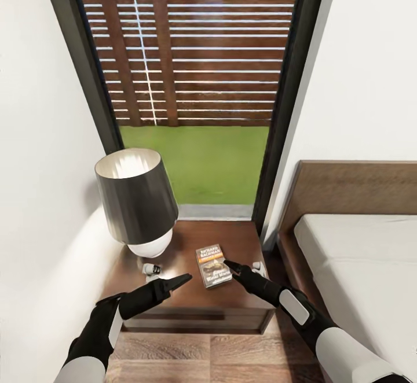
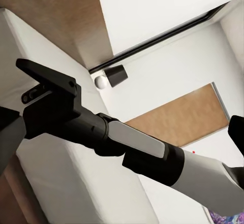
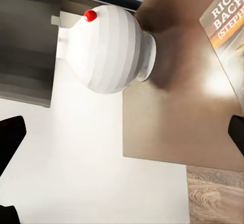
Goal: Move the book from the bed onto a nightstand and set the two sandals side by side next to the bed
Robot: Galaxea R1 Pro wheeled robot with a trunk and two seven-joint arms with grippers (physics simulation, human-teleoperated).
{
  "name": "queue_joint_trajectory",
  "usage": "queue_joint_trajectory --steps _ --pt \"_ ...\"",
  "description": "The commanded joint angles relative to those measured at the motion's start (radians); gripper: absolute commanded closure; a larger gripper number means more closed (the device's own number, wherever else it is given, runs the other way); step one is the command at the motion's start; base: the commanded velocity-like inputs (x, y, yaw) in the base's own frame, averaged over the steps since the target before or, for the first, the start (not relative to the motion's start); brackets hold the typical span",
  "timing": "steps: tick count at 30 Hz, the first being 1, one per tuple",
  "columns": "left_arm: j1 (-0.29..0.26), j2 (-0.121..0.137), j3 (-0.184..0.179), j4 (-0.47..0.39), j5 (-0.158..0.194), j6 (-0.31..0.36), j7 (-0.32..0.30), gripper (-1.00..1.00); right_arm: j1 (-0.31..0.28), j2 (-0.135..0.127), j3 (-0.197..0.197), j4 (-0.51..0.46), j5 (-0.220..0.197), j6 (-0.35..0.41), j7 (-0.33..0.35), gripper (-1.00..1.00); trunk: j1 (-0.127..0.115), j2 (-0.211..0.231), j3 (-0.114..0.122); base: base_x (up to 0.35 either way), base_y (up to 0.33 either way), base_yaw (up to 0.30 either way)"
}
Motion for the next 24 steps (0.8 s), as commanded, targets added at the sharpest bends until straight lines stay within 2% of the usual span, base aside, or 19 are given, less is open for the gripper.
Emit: queue_joint_trajectory --steps 1,8,11,18,21,24 --pt "-0.001 -0.001 0.005 -0.001 -0.009 0.011 -0.007 -1.0 -0.001 -0.001 0.005 0.0 -0.009 0.005 0.0 -1.0 -0.004 0.007 0.002 0.0 0.0 0.0" --pt "-0.001 -0.001 0.005 -0.001 -0.009 0.009 -0.005 -1.0 -0.001 -0.001 0.004 -0.003 -0.009 0.004 0.002 -1.0 -0.031 0.056 0.024 0.0 0.0 0.0" --pt "-0.001 -0.001 0.005 -0.001 -0.009 0.009 0.022 -1.0 -0.001 -0.002 0.004 -0.003 -0.009 0.003 0.003 -1.0 -0.042 0.077 0.034 0.0 0.0 0.0" --pt "-0.001 -0.003 0.004 -0.001 -0.01 -0.006 0.158 -1.0 0.0 -0.003 0.006 -0.014 -0.005 0.001 0.005 -1.0 -0.069 0.126 0.056 0.0 0.0 0.0" --pt "-0.001 -0.003 0.003 0.0 -0.01 -0.036 0.253 -1.0 0.004 -0.01 0.005 -0.058 -0.003 0.001 0.006 -1.0 -0.081 0.147 0.065 0.0 0.0 0.0" --pt "-0.001 -0.003 0.003 0.0 -0.01 -0.064 0.295 -1.0 0.007 -0.014 0.005 -0.076 -0.001 0.001 0.015 -1.0 -0.092 0.168 0.074 0.0 0.0 0.0"
